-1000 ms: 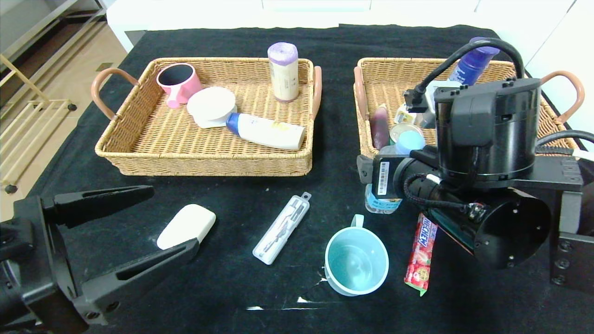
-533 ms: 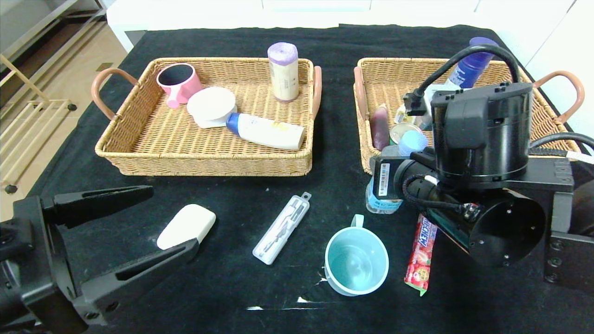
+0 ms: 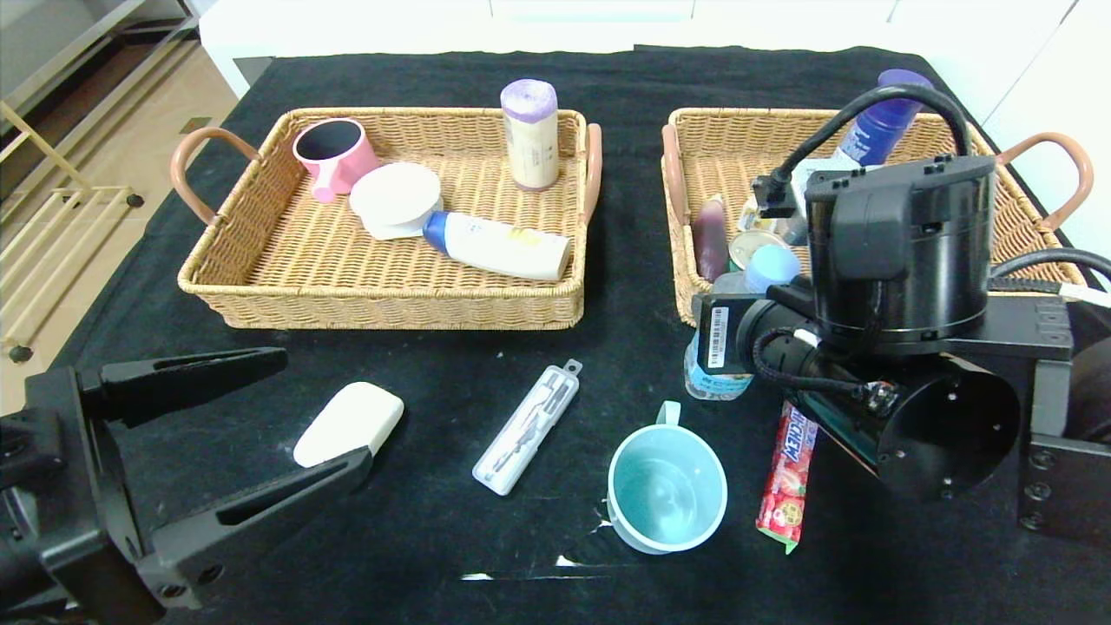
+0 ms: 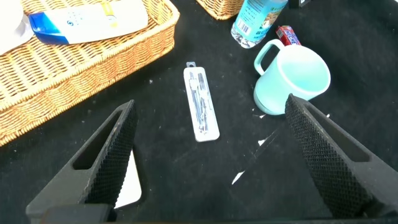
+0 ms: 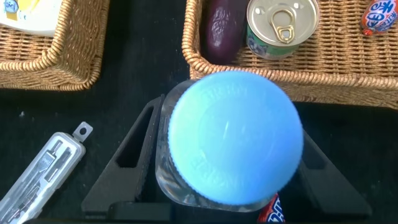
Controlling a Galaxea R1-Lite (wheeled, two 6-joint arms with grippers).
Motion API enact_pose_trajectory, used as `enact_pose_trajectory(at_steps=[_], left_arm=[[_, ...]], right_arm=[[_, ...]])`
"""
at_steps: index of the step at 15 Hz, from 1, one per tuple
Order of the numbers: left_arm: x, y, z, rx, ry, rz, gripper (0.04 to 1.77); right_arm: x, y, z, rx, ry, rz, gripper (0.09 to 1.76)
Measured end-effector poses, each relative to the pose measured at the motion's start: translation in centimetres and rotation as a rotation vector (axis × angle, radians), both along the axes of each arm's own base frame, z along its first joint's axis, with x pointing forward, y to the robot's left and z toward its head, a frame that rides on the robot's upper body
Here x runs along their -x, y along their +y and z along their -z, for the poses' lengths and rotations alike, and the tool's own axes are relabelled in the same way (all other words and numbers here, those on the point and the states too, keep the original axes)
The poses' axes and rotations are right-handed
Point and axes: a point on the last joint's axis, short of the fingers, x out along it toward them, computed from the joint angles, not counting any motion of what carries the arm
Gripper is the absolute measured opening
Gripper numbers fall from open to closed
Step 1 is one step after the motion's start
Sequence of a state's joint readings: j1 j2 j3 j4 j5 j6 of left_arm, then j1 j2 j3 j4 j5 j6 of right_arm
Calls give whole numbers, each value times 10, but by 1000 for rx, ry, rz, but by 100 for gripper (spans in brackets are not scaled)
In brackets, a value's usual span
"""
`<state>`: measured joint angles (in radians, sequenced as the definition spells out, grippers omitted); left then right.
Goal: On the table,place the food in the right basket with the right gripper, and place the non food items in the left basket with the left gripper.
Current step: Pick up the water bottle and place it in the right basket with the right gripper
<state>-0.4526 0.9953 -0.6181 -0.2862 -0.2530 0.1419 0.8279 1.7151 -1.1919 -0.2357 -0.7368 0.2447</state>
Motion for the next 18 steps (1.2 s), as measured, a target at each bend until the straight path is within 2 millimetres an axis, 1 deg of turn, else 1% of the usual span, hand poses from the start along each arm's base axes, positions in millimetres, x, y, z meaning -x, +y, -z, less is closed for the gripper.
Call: enact_pose_trajectory(at_steps=[6, 8, 13, 18], left_arm=[[0, 0, 0, -4, -4, 0, 172], [0, 0, 0, -4, -6, 1, 172], [-1, 0, 0, -6, -1, 1, 172], [0, 0, 0, -6, -2, 1, 172]], right_arm=[[1, 0, -1, 18, -2, -9, 108], [4, -3, -7, 31, -13, -17, 108], [20, -15, -37, 23, -82, -41, 108], [20, -19, -69, -12, -164, -54, 108]])
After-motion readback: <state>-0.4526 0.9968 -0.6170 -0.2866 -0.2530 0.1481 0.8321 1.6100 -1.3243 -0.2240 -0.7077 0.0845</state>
